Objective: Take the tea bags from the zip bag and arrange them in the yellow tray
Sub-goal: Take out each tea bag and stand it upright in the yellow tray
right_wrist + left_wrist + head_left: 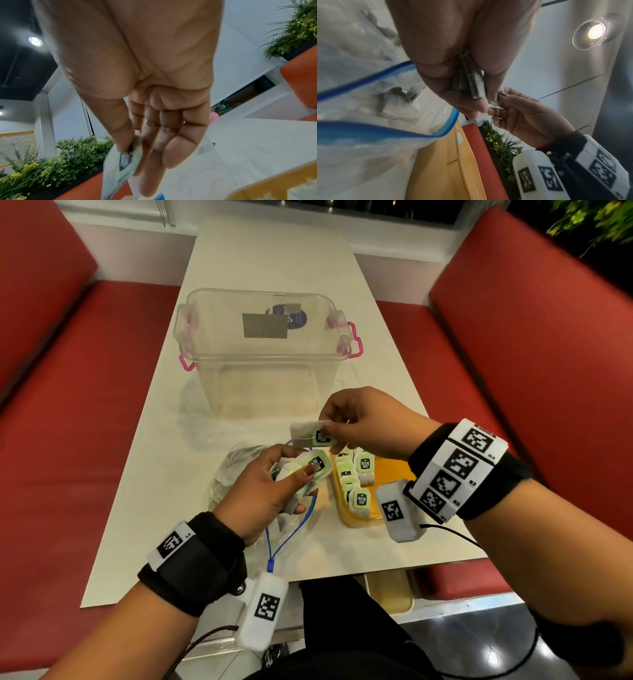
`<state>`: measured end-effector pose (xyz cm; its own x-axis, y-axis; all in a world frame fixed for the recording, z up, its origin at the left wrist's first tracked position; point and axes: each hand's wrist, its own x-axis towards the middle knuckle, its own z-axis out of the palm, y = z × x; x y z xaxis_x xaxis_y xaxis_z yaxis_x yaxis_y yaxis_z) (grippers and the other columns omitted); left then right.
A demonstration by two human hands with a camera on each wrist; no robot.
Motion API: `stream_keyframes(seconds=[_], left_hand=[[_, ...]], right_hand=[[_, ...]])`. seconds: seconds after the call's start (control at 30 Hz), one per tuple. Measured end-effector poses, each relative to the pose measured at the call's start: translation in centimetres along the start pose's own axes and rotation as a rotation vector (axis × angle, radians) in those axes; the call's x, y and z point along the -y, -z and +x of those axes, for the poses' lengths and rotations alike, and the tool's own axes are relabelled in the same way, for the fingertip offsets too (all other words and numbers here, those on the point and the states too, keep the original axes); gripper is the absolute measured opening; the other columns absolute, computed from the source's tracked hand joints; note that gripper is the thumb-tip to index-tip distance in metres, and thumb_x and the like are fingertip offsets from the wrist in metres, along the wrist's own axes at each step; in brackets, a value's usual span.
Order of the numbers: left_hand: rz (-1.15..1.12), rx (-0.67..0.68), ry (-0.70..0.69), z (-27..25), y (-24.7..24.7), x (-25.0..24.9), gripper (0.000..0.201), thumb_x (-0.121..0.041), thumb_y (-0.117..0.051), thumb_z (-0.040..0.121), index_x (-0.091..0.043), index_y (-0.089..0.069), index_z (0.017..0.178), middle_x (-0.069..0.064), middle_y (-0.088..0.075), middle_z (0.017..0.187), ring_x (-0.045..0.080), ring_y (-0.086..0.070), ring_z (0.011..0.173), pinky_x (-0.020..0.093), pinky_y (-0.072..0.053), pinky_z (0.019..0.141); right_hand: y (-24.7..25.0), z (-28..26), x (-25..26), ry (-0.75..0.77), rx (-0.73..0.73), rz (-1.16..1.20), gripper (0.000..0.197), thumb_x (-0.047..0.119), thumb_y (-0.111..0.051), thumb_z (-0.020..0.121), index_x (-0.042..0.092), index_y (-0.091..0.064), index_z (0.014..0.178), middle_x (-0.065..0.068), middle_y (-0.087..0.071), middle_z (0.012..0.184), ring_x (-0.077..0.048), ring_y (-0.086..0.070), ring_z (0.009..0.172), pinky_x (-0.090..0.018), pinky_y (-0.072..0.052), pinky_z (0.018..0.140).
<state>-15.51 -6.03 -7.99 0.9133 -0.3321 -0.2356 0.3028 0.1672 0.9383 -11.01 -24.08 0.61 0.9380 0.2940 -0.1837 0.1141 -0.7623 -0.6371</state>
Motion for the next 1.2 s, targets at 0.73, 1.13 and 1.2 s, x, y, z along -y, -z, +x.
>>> stream_keyframes(seconds=[0.73,1.13,1.2], left_hand=[[0.221,0.029,-0.068,0.5,-0.5,0.3,0.013,-0.018,-0.064,0.090,-0.023,-0.067,0.102,-0.004,-0.067,0.100,0.006,-0.064,0.066,0.023,-0.050,0.053],[0.291,-0.005,-0.072,0.7,-0.4,0.4,0.018,-0.022,-0.068,0.088,-0.029,-0.071,0.104,-0.012,-0.064,0.115,0.006,-0.059,0.053,0.025,-0.052,0.056],[0.266,-0.018,-0.068,0.8,-0.2,0.4,0.017,-0.021,-0.068,0.088,-0.029,-0.071,0.103,-0.010,-0.065,0.113,0.005,-0.062,0.059,0.026,-0.052,0.056]], right_hand=[[0.9,-0.3,2.0,0.129,0.075,-0.283,0.008,0.024,-0.069,0.085,0.020,-0.071,0.092,0.015,-0.063,0.067,0.002,-0.060,0.061,-0.005,-0.042,0.055],[3.5,-0.2,-0.5,0.016,0.062,-0.362,0.004,0.022,-0.072,0.081,0.020,-0.071,0.084,0.010,-0.066,0.070,-0.002,-0.058,0.061,-0.006,-0.038,0.052],[4.0,0.0,-1.4,-0.022,0.059,-0.451,0.006,0.024,-0.073,0.080,0.020,-0.072,0.085,0.008,-0.062,0.070,-0.004,-0.051,0.061,-0.012,-0.034,0.051]])
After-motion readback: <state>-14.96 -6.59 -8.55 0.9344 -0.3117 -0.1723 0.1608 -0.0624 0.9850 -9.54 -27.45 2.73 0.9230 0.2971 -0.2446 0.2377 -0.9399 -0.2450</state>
